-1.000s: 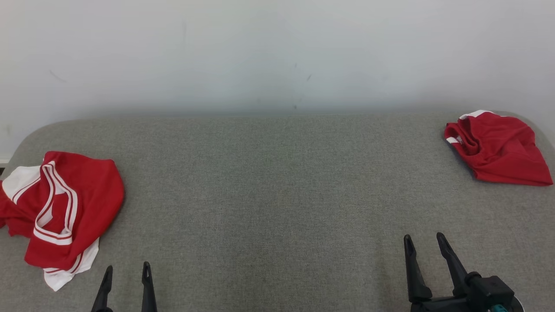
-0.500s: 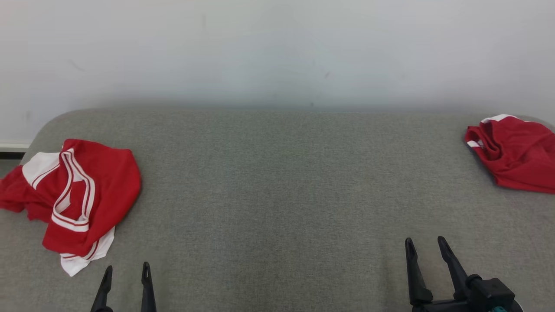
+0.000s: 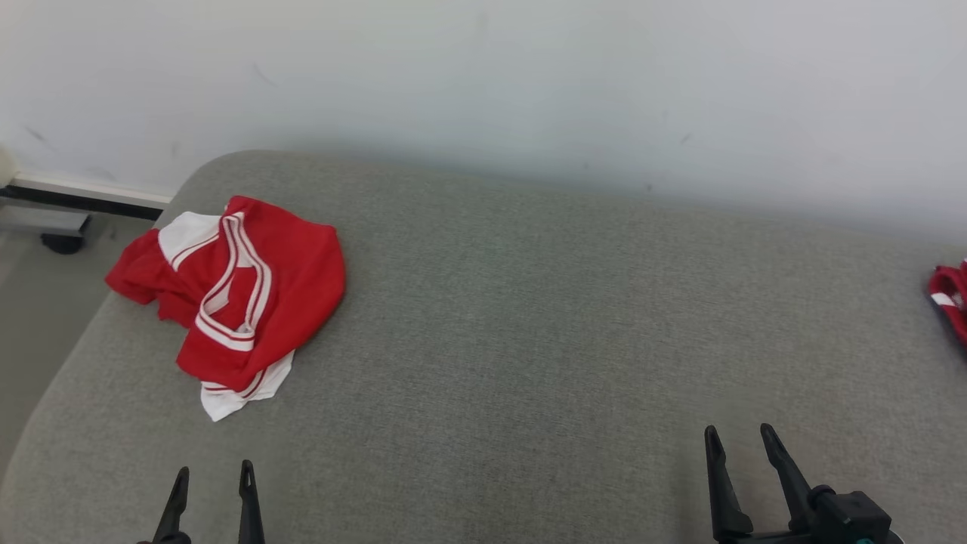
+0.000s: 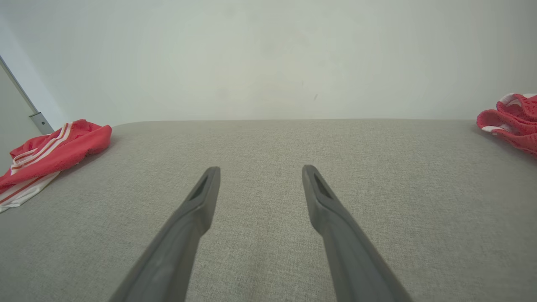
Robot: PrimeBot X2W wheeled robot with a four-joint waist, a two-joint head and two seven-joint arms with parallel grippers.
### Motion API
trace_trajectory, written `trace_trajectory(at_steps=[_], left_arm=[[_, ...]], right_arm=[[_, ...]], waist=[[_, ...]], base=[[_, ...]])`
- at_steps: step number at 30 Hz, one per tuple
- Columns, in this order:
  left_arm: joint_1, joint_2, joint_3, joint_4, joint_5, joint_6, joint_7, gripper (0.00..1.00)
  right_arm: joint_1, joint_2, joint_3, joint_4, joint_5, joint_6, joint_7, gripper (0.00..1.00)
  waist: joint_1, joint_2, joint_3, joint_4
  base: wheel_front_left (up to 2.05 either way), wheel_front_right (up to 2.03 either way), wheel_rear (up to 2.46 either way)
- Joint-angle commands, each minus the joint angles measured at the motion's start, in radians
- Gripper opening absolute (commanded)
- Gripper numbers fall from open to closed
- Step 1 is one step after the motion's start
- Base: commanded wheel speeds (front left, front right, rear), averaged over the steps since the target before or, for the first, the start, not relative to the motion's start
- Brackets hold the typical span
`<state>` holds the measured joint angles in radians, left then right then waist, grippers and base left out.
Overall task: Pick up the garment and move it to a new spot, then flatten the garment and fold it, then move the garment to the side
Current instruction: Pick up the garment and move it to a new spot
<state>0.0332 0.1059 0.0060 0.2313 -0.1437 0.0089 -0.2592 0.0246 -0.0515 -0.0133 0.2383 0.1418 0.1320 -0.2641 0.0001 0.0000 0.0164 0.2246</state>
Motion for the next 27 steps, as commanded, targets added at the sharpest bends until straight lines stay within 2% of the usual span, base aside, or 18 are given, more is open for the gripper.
trace_trajectory(at_steps=[1,7,14,27], left_arm=[[-0.012,0.008,0.004,0.008,-0.006,0.0,-0.001,1.0],[-0.004,0.013,0.005,0.008,-0.007,0.01,-0.001,1.0],[0.0,0.016,0.01,0.011,-0.016,0.018,0.0,1.0],[0.025,0.022,0.026,-0.003,-0.034,0.043,-0.003,1.0]], right_arm=[[0.004,0.002,0.004,0.004,0.002,-0.003,0.0,1.0],[0.001,0.002,0.008,0.016,0.005,-0.003,0.0,1.0],[0.001,0.002,0.016,0.025,0.011,-0.003,-0.001,1.0],[0.004,0.002,0.03,0.036,0.017,-0.003,-0.001,1.0]], waist=[[-0.0001,0.0,-0.004,0.07],[-0.0001,0.0,-0.007,0.136],[-0.0001,0.0,-0.013,0.184],[-0.0001,0.0,-0.032,0.238]], base=[[0.0,0.0,0.0],[0.0,0.0,0.0],[0.0,0.0,0.0],[0.0,0.0,0.0]])
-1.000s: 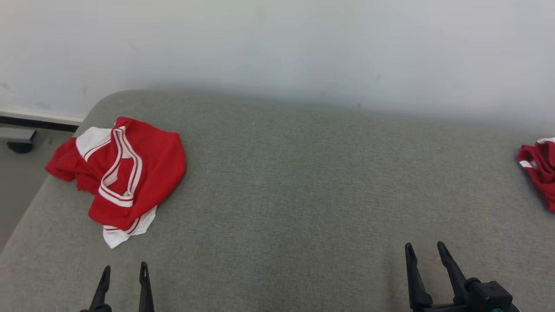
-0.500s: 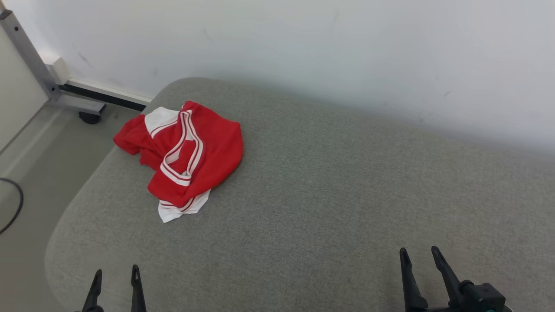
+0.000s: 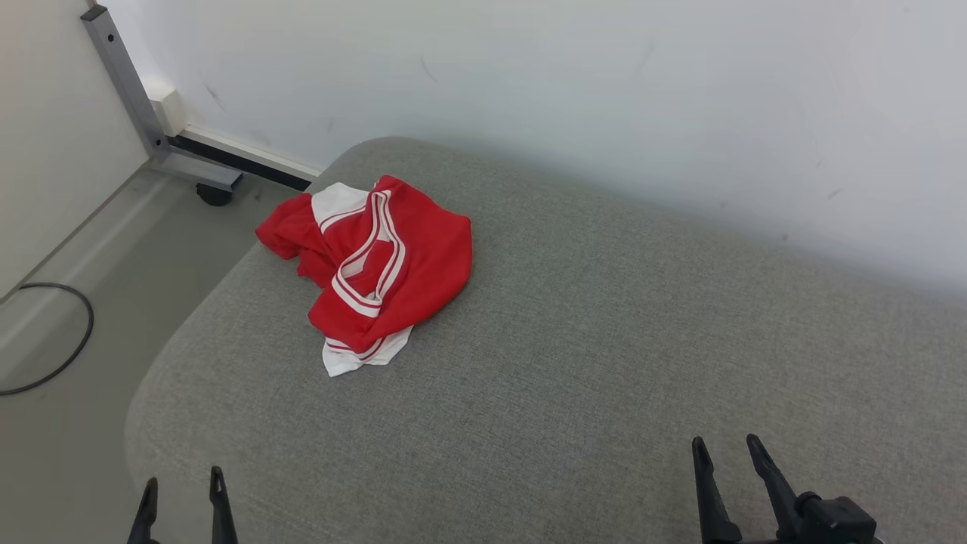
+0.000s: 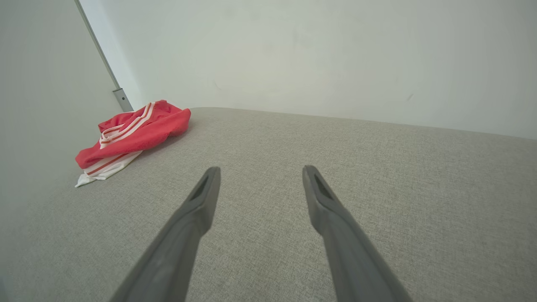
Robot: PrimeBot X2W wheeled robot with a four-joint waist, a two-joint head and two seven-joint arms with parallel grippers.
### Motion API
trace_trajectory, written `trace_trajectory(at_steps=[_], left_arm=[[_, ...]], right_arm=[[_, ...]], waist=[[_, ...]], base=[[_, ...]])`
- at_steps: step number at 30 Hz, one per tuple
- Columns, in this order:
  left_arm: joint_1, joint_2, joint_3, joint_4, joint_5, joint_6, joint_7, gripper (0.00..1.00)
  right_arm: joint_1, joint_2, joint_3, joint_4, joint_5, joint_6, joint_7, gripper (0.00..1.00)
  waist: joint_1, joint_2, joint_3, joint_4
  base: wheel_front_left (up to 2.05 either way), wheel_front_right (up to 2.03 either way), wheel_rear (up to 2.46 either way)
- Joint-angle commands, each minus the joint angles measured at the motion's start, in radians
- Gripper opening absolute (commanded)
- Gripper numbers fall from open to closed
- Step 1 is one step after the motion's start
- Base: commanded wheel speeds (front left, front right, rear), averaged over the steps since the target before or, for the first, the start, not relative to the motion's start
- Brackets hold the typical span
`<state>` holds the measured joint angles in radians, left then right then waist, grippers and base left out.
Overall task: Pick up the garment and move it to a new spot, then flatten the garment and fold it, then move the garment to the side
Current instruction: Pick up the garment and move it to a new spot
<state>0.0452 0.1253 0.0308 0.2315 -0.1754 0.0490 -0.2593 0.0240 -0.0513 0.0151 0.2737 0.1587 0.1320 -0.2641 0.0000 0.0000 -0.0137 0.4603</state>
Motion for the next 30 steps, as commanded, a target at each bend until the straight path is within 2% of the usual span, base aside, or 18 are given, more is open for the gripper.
trace_trajectory(at_steps=[1,12,16,21,30], left_arm=[[0.014,0.003,0.002,-0.005,-0.005,0.003,-0.003,1.0],[0.028,0.011,0.025,-0.014,-0.025,0.02,-0.005,1.0],[-0.034,0.022,0.029,-0.008,-0.038,0.017,0.001,1.0],[-0.142,0.056,0.048,0.02,-0.056,0.004,0.008,1.0],[-0.349,0.122,0.081,0.1,-0.111,-0.046,0.03,1.0]], right_arm=[[0.004,0.002,0.001,0.002,0.002,-0.003,-0.001,1.0],[0.002,0.002,0.013,0.005,0.013,-0.003,0.0,1.0],[-0.006,0.002,0.018,0.0,0.002,-0.003,-0.001,1.0],[-0.045,0.002,0.023,-0.002,-0.02,-0.003,-0.001,1.0],[-0.095,0.002,0.021,-0.018,-0.038,-0.003,0.0,1.0]], waist=[[0.0,0.0,-0.004,0.004],[0.0,0.0,-0.014,-0.001],[0.0,0.0,0.002,-0.015],[0.0,0.0,0.039,-0.075],[0.0,0.0,0.116,-0.204]], base=[[0.0,0.0,0.0],[0.0,0.0,0.0],[0.0,0.0,0.0],[0.0,0.0,0.0],[0.0,0.0,0.0]])
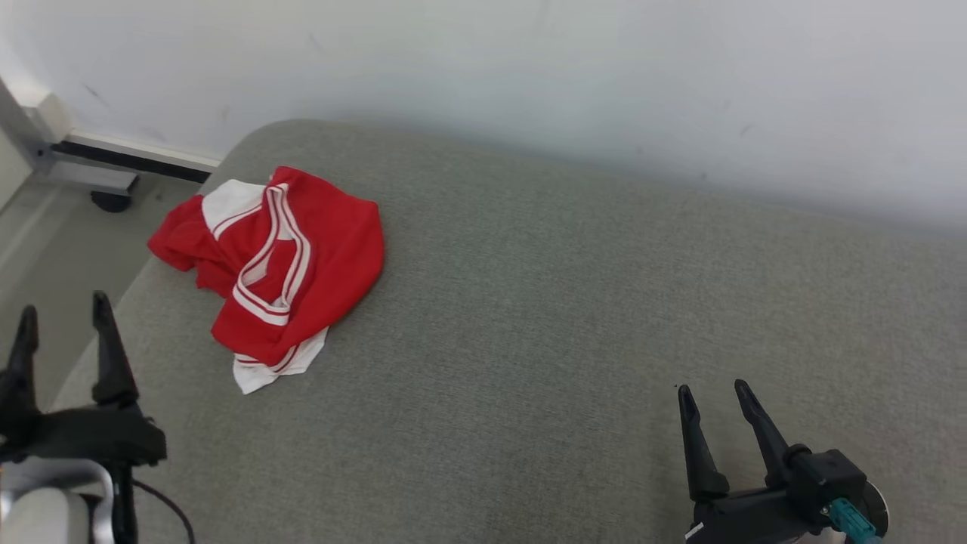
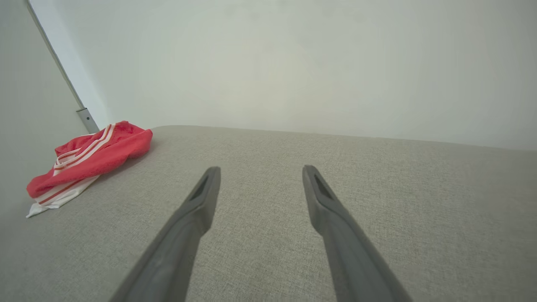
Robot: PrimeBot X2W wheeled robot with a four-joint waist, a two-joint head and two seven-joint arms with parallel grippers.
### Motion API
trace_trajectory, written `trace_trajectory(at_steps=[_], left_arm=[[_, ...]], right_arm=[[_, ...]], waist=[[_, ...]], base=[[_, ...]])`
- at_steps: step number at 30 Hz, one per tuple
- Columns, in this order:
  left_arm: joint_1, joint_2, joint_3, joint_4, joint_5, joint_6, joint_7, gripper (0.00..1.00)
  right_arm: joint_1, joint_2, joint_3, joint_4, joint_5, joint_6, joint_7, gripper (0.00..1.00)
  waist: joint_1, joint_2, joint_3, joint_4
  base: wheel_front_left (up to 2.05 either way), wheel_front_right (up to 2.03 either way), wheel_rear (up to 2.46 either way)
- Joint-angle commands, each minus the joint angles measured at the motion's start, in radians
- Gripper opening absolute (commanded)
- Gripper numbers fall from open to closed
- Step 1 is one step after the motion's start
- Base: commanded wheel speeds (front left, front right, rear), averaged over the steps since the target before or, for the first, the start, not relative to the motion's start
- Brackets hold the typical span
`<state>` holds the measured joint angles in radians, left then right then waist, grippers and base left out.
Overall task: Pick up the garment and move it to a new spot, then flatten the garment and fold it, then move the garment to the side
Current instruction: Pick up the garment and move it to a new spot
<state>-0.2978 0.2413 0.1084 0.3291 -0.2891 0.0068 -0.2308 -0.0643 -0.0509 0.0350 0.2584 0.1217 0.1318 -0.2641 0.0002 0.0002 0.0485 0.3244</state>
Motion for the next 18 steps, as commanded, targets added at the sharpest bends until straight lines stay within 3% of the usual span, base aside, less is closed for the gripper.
trace_trajectory(at_steps=[1,9,18], left_arm=[[-0.031,0.014,0.011,0.015,-0.008,-0.006,0.0,1.0],[-0.2,0.115,0.045,0.138,-0.067,-0.062,0.077,1.0],[-0.348,0.209,0.028,0.323,-0.128,-0.118,0.205,1.0]], right_arm=[[-0.013,0.001,0.002,-0.007,-0.002,-0.003,0.0,1.0],[-0.062,0.001,0.017,-0.037,0.013,-0.003,0.0,1.0],[-0.087,0.001,0.022,-0.061,0.021,-0.003,0.0,1.0]], waist=[[-0.0002,-0.0002,0.063,-0.085],[-0.0002,-0.0002,0.15,-0.224],[-0.0002,-0.0002,0.218,-0.308]], base=[[0.0,0.0,0.0],[0.0,0.0,0.0],[0.0,0.0,0.0]])
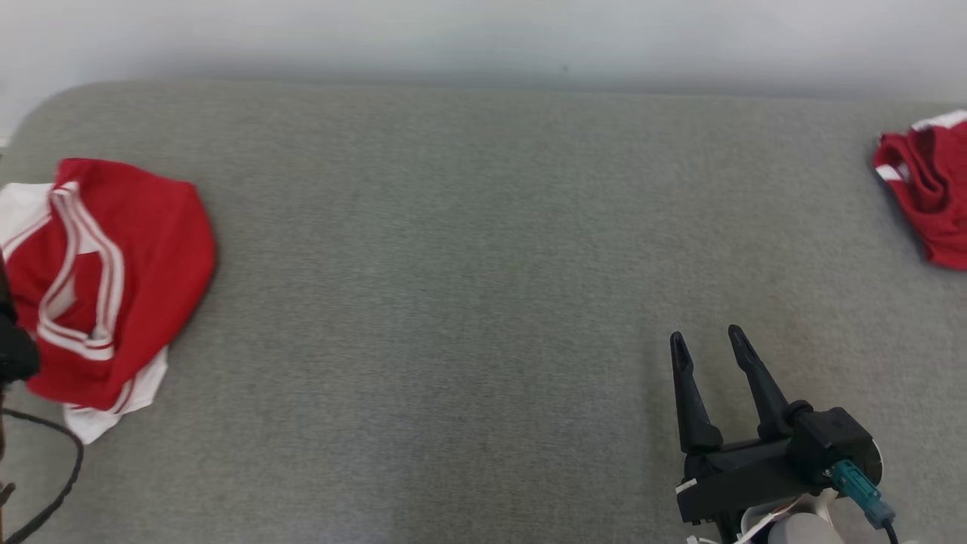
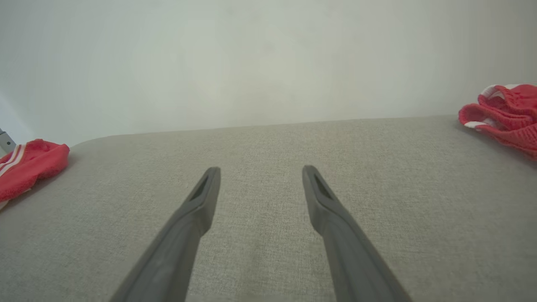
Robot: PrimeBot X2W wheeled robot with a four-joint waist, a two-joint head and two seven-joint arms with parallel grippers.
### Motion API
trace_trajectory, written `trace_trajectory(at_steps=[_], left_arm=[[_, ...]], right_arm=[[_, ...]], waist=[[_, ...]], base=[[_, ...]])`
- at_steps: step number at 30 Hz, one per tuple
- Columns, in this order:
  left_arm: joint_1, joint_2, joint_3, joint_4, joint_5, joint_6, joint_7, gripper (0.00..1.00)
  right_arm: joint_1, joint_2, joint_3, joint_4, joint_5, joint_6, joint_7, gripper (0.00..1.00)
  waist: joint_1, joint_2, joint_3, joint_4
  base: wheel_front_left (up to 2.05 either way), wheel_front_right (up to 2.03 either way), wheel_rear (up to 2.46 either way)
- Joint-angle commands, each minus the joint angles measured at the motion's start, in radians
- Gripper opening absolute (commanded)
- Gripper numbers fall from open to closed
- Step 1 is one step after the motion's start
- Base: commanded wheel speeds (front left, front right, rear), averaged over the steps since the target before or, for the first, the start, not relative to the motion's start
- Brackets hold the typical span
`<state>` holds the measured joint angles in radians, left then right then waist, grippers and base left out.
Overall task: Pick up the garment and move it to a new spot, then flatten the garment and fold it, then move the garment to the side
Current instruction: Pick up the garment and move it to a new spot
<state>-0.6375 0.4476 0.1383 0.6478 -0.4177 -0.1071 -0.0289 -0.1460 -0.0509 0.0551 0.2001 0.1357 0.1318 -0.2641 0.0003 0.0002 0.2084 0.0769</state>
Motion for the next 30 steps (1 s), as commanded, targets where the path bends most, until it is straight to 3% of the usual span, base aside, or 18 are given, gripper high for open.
trace_trajectory(at_steps=[1,12,24,25,26,27,30], left_arm=[[-0.02,0.01,-0.008,0.03,-0.011,-0.006,0.029,1.0],[-0.085,0.05,-0.058,0.242,-0.123,-0.023,0.215,1.0],[-0.094,0.079,-0.141,0.361,-0.235,-0.023,0.417,1.0],[-0.094,0.08,-0.144,0.368,-0.233,-0.022,0.416,0.8],[-0.094,0.08,-0.144,0.368,-0.233,-0.022,0.416,0.8],[-0.097,0.078,-0.149,0.376,-0.239,-0.023,0.401,0.0],[-0.098,0.076,-0.161,0.375,-0.237,-0.023,0.378,0.0]], right_arm=[[-0.008,0.001,0.003,-0.005,0.007,-0.003,0.0,1.0],[-0.021,0.002,0.011,-0.013,-0.003,-0.003,0.0,1.0],[-0.026,0.002,0.013,-0.004,-0.003,-0.003,0.0,1.0],[-0.027,0.002,0.013,-0.004,-0.003,-0.003,0.0,1.0],[-0.027,0.002,0.013,-0.004,-0.003,-0.003,0.0,1.0],[-0.03,0.002,0.014,-0.002,-0.004,-0.003,0.0,1.0],[-0.031,0.002,0.013,0.0,-0.006,-0.003,0.0,1.0]], waist=[[-0.0003,-0.0002,0.061,-0.065],[-0.0003,-0.0002,0.073,-0.105],[-0.0003,-0.0002,0.076,-0.119],[-0.0003,-0.0002,0.076,-0.12],[-0.0003,-0.0002,0.076,-0.12],[-0.0003,-0.0002,0.076,-0.121],[-0.0003,-0.0002,0.072,-0.121]], base=[[0.0,0.0,0.0],[0.0,0.0,0.0],[0.0,0.0,0.0],[0.0,0.0,0.0],[0.0,0.0,0.0],[0.0,0.0,0.0],[0.0,0.0,0.0]])
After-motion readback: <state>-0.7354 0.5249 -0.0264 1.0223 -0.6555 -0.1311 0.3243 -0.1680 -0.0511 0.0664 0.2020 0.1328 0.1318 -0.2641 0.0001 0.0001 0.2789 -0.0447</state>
